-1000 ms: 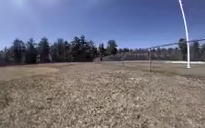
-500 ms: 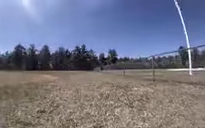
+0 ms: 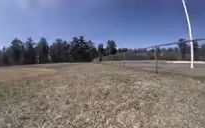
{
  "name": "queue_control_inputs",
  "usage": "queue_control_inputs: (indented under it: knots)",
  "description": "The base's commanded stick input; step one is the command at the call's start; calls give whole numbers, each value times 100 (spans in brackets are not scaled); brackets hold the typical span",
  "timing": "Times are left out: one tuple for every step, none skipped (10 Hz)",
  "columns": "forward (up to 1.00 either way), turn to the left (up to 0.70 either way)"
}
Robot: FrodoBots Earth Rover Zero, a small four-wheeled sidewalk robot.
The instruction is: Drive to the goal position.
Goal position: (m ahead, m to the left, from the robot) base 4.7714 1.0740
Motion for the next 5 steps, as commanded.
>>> queue_control_inputs:
  knots:
    - [70,0]
    - [70,0]
    - [70,0]
    - [70,0]
    - [70,0]
